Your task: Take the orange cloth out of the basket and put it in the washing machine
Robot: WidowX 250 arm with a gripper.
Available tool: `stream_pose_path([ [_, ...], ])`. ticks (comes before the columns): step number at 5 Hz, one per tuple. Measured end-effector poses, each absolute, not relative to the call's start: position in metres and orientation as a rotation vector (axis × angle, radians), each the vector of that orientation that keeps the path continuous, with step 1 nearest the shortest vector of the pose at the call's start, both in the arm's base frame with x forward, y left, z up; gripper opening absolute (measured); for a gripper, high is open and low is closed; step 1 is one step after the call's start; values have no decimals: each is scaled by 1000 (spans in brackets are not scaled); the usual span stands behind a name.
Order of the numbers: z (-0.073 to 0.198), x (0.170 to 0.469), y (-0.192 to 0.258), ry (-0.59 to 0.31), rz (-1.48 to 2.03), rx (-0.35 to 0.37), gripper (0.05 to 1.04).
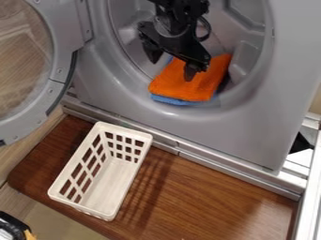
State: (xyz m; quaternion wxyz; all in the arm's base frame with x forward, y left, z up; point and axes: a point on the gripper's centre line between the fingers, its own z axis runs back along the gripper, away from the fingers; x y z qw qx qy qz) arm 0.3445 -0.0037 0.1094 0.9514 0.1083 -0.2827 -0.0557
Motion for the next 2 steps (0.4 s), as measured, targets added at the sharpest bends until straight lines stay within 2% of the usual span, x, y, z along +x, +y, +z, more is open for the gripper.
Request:
stream_pose_path([
  [2, 102, 295, 5, -470, -117, 242, 1001],
])
